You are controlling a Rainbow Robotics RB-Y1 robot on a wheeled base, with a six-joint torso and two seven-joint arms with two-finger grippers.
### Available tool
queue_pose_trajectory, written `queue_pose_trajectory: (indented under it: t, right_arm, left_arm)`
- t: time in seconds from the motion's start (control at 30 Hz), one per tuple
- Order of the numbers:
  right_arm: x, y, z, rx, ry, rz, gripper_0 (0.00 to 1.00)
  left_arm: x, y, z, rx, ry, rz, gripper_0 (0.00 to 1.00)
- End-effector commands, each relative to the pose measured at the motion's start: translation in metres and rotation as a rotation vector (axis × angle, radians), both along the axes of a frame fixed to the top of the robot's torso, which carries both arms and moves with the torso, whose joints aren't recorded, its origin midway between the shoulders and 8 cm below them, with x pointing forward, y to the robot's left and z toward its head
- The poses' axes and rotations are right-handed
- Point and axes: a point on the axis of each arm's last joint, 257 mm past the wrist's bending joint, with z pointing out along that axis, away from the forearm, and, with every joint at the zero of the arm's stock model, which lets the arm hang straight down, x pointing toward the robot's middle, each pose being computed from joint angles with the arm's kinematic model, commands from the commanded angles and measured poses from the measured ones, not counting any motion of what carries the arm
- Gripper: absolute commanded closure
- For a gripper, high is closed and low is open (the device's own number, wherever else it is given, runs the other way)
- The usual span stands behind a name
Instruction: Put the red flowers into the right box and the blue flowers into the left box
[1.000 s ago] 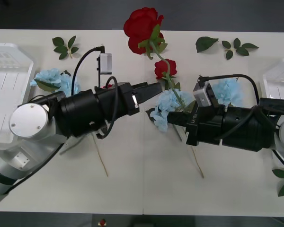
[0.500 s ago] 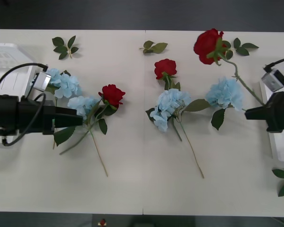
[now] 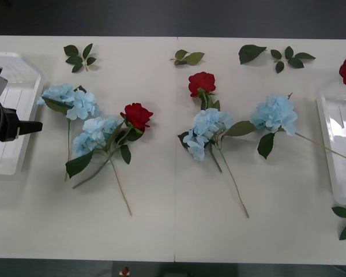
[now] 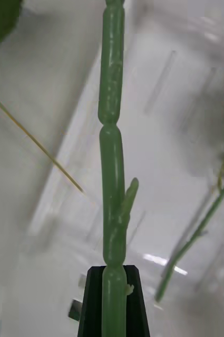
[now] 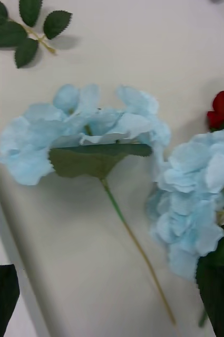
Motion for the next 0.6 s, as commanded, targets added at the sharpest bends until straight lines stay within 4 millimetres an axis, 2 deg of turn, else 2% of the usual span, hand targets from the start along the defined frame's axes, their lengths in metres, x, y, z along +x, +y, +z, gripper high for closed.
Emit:
queue_pose_trajectory:
  t: [0.03,0.07,0.17,0.23,0.37,0.6]
  right_arm:
    - [-0.016,-0.058,-0.007,-0.061,-0.012,-0.124,1.0]
    - [-0.017,-0.064,-0.009,-0.064,-0.017,-0.138,1.0]
    - [-0.027,-0.098,-0.023,-0.086,-0.022,-0.216,1.0]
    - [-0.026,-0.107,-0.031,-0.102,-0.034,-0.23,1.0]
    - [-0.015,-0.112,-0.037,-0.135,-0.052,-0.23,1.0]
    - [-0.007,-0.12,-0.046,-0.187,-0.058,-0.226,1.0]
  left_arm:
    - [0.022,-0.009,-0.001,-0.045,-0.043,0.092,0.0]
    - [0.023,-0.009,-0.003,-0.04,-0.044,0.102,0.0]
    - [0.033,-0.016,-0.017,-0.043,-0.046,0.154,0.0]
    - [0.037,-0.021,-0.022,-0.044,-0.047,0.173,0.0]
    - [0.044,-0.036,-0.034,-0.055,-0.035,0.211,0.0]
    - [0.056,-0.058,-0.045,-0.047,-0.018,0.252,0.0]
